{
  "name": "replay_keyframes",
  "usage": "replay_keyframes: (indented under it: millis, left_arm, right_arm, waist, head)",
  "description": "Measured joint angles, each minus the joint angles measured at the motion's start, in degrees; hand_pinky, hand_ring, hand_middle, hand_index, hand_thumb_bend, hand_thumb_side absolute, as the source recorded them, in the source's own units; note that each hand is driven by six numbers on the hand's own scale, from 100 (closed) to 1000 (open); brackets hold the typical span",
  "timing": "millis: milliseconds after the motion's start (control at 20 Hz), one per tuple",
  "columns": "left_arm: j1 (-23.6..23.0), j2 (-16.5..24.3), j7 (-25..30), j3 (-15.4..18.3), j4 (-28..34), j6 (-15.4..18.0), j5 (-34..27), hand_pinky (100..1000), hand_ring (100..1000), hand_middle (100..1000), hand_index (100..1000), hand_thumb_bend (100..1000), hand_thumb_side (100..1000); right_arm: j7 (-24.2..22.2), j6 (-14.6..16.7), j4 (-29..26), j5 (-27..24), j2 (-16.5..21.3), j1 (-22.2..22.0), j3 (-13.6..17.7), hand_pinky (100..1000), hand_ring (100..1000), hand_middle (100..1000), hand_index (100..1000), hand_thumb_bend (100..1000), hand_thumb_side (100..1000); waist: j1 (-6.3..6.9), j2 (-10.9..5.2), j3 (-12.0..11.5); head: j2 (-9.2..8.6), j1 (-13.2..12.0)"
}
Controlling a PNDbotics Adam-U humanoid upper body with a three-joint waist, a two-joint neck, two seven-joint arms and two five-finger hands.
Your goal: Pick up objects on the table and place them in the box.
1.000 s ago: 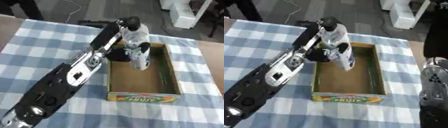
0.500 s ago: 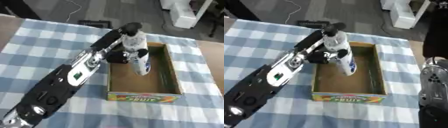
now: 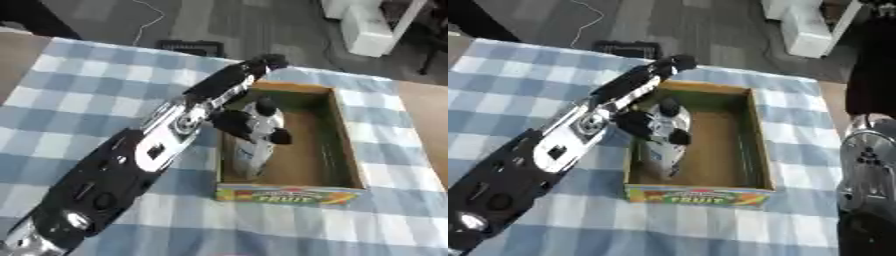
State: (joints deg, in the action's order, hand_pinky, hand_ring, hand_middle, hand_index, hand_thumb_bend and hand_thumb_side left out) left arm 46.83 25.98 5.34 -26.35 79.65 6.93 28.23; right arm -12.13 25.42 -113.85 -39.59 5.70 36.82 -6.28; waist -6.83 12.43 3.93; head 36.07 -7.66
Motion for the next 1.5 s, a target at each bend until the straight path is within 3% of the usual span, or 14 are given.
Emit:
replay_keyframes:
  millis: [50, 100, 150, 200, 250, 350, 700, 800, 950, 1000, 1050, 1100, 1200, 1500]
  left_arm:
    - [0.1, 0.0, 0.5, 0.2, 0.0, 0.0, 0.0, 1000, 1000, 1000, 1000, 840, 870]
    - [0.1, 0.0, 0.8, 0.3, 0.2, 0.0, 0.1, 1000, 1000, 1000, 1000, 857, 870]
    - [0.1, 0.1, 0.9, 0.5, 0.5, -0.1, 0.1, 1000, 983, 1000, 1000, 755, 864]
    - [0.2, 0.2, 0.7, 0.7, 1.0, -0.2, 0.1, 1000, 978, 1000, 1000, 722, 864]
    - [0.2, 0.6, 0.3, 1.1, 1.9, -0.5, 0.0, 1000, 943, 1000, 1000, 600, 904]
    - [0.2, 2.2, -1.8, 2.3, 4.7, -1.2, -1.0, 945, 907, 1000, 1000, 515, 909]
    - [-3.6, 13.2, -10.7, 8.3, 20.3, -5.5, -13.6, 869, 852, 974, 1000, 515, 918]
    - [-6.5, 17.3, -12.4, 11.0, 26.3, -7.2, -19.5, 848, 832, 959, 1000, 466, 934]
    - [-11.5, 21.8, -14.6, 15.4, 31.9, -7.8, -28.4, 670, 699, 859, 999, 252, 959]
    - [-13.1, 22.4, -15.8, 17.0, 32.7, -7.1, -31.0, 522, 575, 754, 874, 141, 934]
    - [-15.0, 22.5, -17.7, 18.6, 33.3, -5.6, -33.4, 509, 566, 743, 860, 136, 927]
    - [-17.0, 22.4, -20.2, 20.1, 33.7, -3.3, -35.5, 399, 456, 599, 734, 100, 840]
    - [-20.9, 20.5, -26.2, 22.7, 34.0, 2.9, -37.0, 302, 358, 504, 665, 100, 765]
    - [-24.7, 11.5, -41.3, 24.8, 34.0, 24.4, -29.1, 292, 340, 447, 589, 100, 751]
  right_arm:
    - [0.0, 0.0, 0.0, 0.0, 0.0, 0.0, 0.0, 403, 432, 515, 662, 100, 789]
    - [0.1, -0.1, 0.0, 0.0, 0.0, 0.0, 0.0, 403, 432, 515, 662, 100, 789]
    - [0.1, -0.1, 0.0, 0.0, 0.0, 0.0, 0.0, 403, 432, 515, 662, 100, 789]
    - [0.1, -0.1, 0.0, 0.0, 0.0, 0.0, 0.0, 403, 432, 515, 662, 100, 789]
    - [0.1, -0.1, 0.0, 0.0, 0.0, 0.0, 0.0, 403, 431, 515, 662, 100, 789]
    - [0.2, -0.1, 0.0, 0.0, 0.1, 0.0, 0.0, 403, 431, 515, 662, 100, 789]
    - [0.6, 0.0, 0.0, 0.8, 2.2, -1.1, 0.2, 404, 432, 516, 663, 100, 789]
    - [0.7, 0.1, 0.0, 1.2, 3.1, -1.9, 0.4, 404, 432, 516, 663, 100, 790]
    - [0.9, 0.4, 0.0, 1.9, 4.2, -2.9, 0.7, 404, 432, 516, 662, 100, 790]
    - [1.1, 0.5, 0.0, 2.1, 4.4, -3.3, 0.9, 404, 432, 516, 663, 100, 790]
    - [1.3, 0.7, 0.0, 2.4, 4.8, -3.7, 1.2, 404, 432, 516, 663, 100, 790]
    - [1.5, 0.9, 0.0, 2.7, 5.1, -4.1, 1.5, 404, 432, 516, 662, 100, 790]
    - [1.9, 1.3, 0.0, 3.3, 5.6, -4.9, 1.8, 403, 432, 516, 661, 100, 790]
    - [2.2, 2.9, 0.0, 4.4, 6.8, -7.1, 2.2, 402, 432, 514, 659, 100, 791]
  waist:
    - [0.04, 0.00, 0.0]
    - [0.06, 0.00, 0.0]
    - [0.09, -0.01, -0.1]
    - [0.19, -0.01, -0.2]
    - [0.35, -0.03, -0.4]
    - [0.81, -0.27, -0.9]
    - [1.80, -0.99, -3.2]
    - [1.94, -1.50, -4.2]
    - [1.94, -2.15, -5.5]
    - [1.88, -2.28, -5.9]
    - [1.74, -2.44, -6.3]
    - [1.47, -2.68, -6.8]
    - [0.86, -3.04, -7.6]
    - [-0.51, -3.54, -9.7]
  head:
    - [0.00, 0.0]
    - [0.01, 0.0]
    - [0.02, -0.1]
    - [0.04, -0.1]
    - [0.12, -0.1]
    - [0.51, 0.1]
    - [2.29, 2.2]
    - [2.64, 3.0]
    - [2.97, 4.1]
    - [2.98, 4.5]
    - [2.98, 5.0]
    - [2.97, 5.6]
    - [2.91, 6.8]
    - [0.08, 9.5]
